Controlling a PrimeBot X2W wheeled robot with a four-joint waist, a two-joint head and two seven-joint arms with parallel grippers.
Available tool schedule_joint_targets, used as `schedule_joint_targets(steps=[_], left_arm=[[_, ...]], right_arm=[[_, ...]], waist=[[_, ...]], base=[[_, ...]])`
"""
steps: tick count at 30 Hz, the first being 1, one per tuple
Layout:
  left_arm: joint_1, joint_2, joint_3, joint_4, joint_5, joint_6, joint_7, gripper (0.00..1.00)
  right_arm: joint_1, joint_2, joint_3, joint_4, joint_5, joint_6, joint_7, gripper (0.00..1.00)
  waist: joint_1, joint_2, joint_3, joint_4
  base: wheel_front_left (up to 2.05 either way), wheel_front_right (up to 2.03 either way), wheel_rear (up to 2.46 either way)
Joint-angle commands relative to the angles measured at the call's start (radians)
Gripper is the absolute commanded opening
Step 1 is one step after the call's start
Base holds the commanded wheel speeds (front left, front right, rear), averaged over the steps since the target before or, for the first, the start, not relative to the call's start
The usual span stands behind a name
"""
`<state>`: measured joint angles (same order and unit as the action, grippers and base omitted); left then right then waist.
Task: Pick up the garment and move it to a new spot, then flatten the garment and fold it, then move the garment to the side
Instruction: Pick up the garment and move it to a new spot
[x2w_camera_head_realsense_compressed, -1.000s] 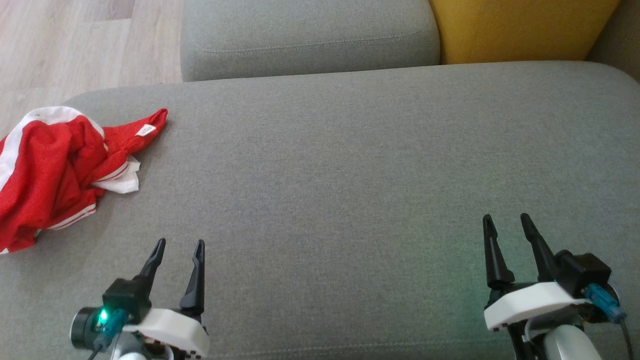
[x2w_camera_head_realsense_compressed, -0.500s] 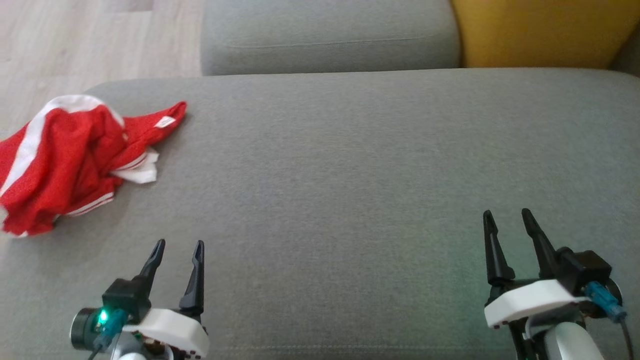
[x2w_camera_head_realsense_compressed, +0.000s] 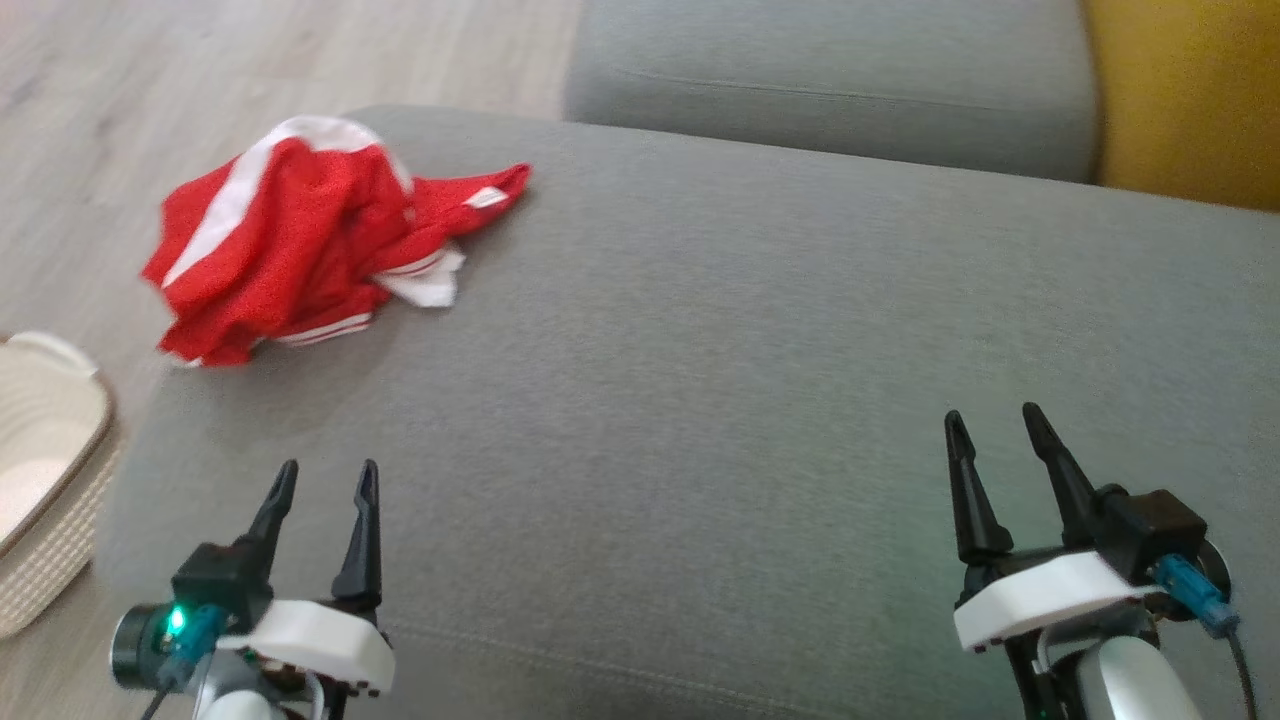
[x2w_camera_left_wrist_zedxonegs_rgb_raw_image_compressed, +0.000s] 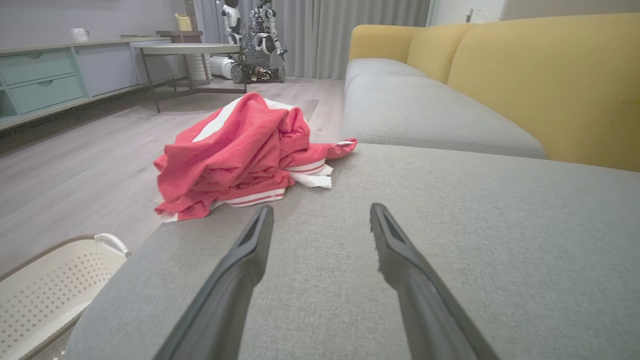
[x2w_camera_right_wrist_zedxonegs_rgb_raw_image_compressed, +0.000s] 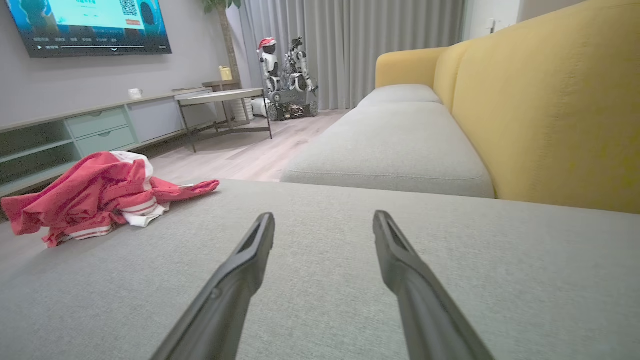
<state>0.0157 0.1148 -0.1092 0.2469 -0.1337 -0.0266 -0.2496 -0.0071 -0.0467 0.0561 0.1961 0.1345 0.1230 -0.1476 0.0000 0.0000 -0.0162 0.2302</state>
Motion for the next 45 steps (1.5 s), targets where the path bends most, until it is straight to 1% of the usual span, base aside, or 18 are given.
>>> schedule_joint_targets(steps=[1, 6, 12, 24, 30, 34, 39, 42, 45], left_arm=[[-0.051, 0.015, 0.045, -0.039, -0.008, 0.002, -0.012, 1.00], [-0.047, 0.017, 0.065, -0.042, -0.016, 0.005, -0.012, 1.00], [-0.046, 0.018, 0.077, -0.043, -0.022, -0.001, -0.012, 1.00], [-0.051, 0.011, 0.087, -0.048, -0.019, -0.006, -0.012, 1.00], [-0.076, 0.006, 0.092, -0.046, -0.025, -0.012, -0.012, 1.00], [-0.151, 0.015, 0.099, -0.036, -0.038, -0.024, -0.012, 1.00], [-0.302, 0.038, 0.121, 0.008, -0.070, -0.037, -0.003, 1.00], [-0.400, 0.059, 0.138, 0.067, -0.095, -0.045, 0.015, 1.00], [-0.499, 0.089, 0.151, 0.158, -0.112, -0.054, 0.031, 1.00]], right_arm=[[-0.029, -0.004, 0.027, -0.038, -0.004, 0.008, 0.000, 1.00], [-0.028, -0.004, 0.034, -0.040, -0.002, 0.008, 0.001, 1.00], [-0.032, -0.004, 0.035, -0.034, 0.004, 0.008, 0.001, 1.00], [-0.037, -0.004, 0.037, -0.021, 0.006, 0.008, -0.001, 1.00], [-0.042, -0.004, 0.040, -0.026, 0.007, 0.008, 0.004, 1.00], [-0.065, -0.004, 0.041, -0.051, -0.010, 0.008, 0.023, 1.00], [-0.105, -0.004, 0.034, -0.092, -0.040, 0.008, 0.054, 1.00], [-0.131, -0.004, 0.029, -0.115, -0.059, 0.008, 0.071, 1.00], [-0.155, -0.004, 0.022, -0.134, -0.080, 0.008, 0.087, 1.00]], waist=[[0.0000, 0.0000, 0.003, 0.056], [0.0000, 0.0000, 0.006, 0.110], [0.0000, 0.0000, 0.011, 0.142], [0.0000, 0.0000, 0.017, 0.148], [0.0000, 0.0000, 0.039, 0.146], [0.0000, 0.0000, 0.096, 0.135], [0.0000, 0.0000, 0.191, 0.111], [0.0000, 0.0000, 0.248, 0.091], [0.0000, 0.0000, 0.301, 0.071]], base=[[0.00, 0.00, 0.00], [0.00, 0.00, 0.00], [0.00, 0.00, 0.00], [0.00, 0.00, 0.00], [0.00, 0.00, 0.00], [0.00, 0.00, 0.00], [0.00, 0.00, 0.00], [0.00, 0.00, 0.00], [0.00, 0.00, 0.00]])
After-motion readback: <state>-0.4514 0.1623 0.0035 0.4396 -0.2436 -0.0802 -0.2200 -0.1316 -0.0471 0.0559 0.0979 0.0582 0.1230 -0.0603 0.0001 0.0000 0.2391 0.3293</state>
